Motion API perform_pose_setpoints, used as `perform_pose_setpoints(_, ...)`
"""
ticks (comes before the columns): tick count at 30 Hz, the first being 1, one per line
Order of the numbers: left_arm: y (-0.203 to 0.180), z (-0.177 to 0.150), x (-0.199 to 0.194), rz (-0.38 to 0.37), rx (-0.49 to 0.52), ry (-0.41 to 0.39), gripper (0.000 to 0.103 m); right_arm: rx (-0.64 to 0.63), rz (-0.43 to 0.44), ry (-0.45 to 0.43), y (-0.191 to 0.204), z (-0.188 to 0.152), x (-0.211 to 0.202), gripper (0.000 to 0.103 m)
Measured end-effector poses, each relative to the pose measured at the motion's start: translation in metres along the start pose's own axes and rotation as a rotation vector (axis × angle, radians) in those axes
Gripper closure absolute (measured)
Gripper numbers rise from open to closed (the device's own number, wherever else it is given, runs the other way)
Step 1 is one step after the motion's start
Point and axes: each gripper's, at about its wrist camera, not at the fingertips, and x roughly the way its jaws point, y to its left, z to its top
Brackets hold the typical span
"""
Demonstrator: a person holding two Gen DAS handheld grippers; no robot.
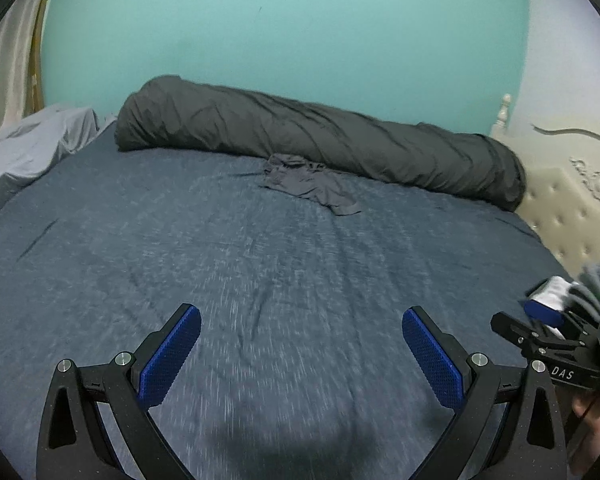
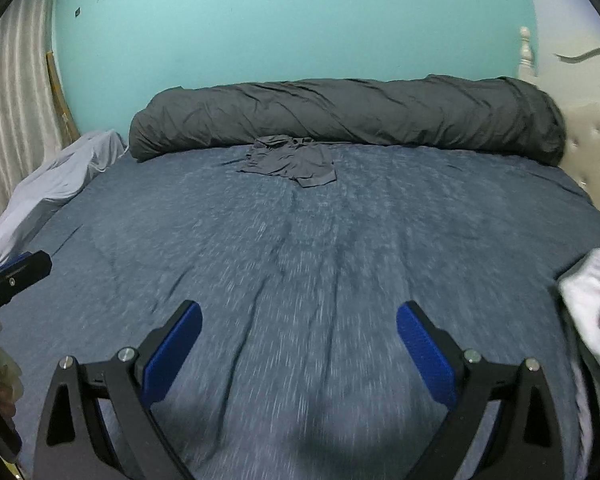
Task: Fold clothes
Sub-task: 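Move the right gripper to the grey garment and close on its waistband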
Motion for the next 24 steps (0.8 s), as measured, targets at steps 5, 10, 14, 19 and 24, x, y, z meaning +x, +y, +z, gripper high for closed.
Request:
perform_pose_setpoints(5, 0.019, 0.009, 0.063, 0.017, -0.035, 0.064, 0.000, 0.014, 0.007, 0.023, -0.014, 0.024, 0.068, 0.004)
perform_pose_setpoints(10, 0.028, 0.026, 0.109, 0.046, -0.021, 0.100, 0.000, -0.015, 0.005, 0.033, -0.018, 0.058, 0.123, 0.004)
perform_pose_setpoints(14, 0.040, 0.042, 0.143, 0.054, -0.050, 0.131, 0.000, -0.011, 0.001, 0.060, -0.025, 0.088, 0.173, 0.005)
perform_pose_setpoints(19, 0.051, 0.056, 0.177, 0.050, -0.068, 0.169, 0.000, 0.006, -0.021, 0.105, -0.034, 0.117, 0.236, 0.010)
perform_pose_setpoints(24, 0.062, 0.068, 0.217, 0.068, -0.094, 0.208, 0.000, 0.007, -0.041, 0.161, -0.043, 0.145, 0.301, 0.010)
